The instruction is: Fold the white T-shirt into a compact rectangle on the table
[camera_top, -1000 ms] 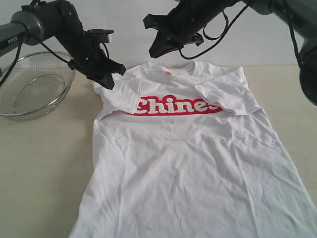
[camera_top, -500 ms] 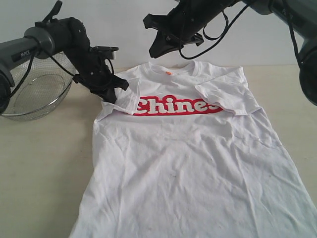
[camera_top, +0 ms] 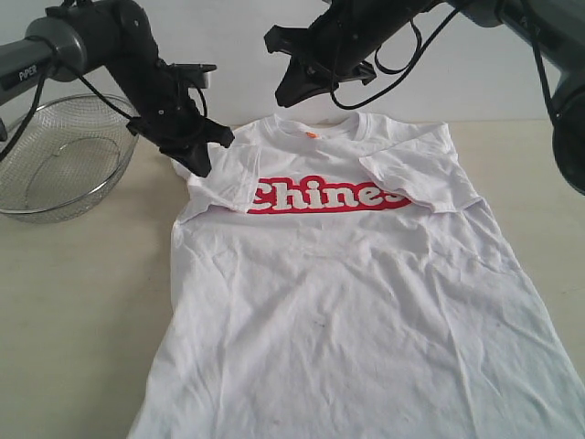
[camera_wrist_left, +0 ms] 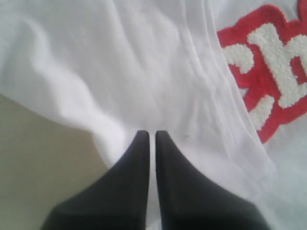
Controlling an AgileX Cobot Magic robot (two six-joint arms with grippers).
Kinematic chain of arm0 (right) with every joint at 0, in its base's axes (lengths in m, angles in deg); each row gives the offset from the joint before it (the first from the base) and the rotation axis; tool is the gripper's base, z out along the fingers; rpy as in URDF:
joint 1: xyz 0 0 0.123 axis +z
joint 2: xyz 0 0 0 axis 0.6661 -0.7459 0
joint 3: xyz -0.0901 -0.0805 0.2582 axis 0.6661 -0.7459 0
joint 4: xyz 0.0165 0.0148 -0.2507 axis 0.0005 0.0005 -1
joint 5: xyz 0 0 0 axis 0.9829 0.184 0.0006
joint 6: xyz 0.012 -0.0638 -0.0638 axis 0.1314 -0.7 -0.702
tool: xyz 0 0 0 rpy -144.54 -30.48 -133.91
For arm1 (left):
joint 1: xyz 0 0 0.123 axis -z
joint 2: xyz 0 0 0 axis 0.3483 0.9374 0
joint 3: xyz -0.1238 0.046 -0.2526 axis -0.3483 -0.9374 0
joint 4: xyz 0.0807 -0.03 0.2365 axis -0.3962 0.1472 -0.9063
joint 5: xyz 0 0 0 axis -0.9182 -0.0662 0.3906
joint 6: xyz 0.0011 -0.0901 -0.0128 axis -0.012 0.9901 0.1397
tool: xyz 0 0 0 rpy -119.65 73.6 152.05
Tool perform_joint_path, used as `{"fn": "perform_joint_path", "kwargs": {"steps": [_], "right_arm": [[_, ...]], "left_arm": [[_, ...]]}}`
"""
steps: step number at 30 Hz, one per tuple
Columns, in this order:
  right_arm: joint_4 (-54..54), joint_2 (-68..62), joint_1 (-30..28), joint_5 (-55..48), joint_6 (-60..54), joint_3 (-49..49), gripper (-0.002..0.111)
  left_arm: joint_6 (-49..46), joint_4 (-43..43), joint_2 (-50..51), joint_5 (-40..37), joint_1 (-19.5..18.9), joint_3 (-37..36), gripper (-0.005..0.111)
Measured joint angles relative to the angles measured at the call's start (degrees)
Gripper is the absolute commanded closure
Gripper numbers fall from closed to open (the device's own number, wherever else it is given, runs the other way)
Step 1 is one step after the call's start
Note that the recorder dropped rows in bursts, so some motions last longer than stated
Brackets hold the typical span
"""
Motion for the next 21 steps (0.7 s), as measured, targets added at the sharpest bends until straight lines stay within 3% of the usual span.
{"fn": "perform_joint_path", "kwargs": {"steps": [14,21], "right_arm": [[0.0,0.0,0.0,0.0,0.0,0.0,0.108],[0.0,0.0,0.0,0.0,0.0,0.0,0.108]], "left_arm": [[2.11,-7.44,3.26,-0.22,0.0,-0.74,0.102],[1.31,-1.97,3.15,-0.22,0.0,-0.97,0.102]]}}
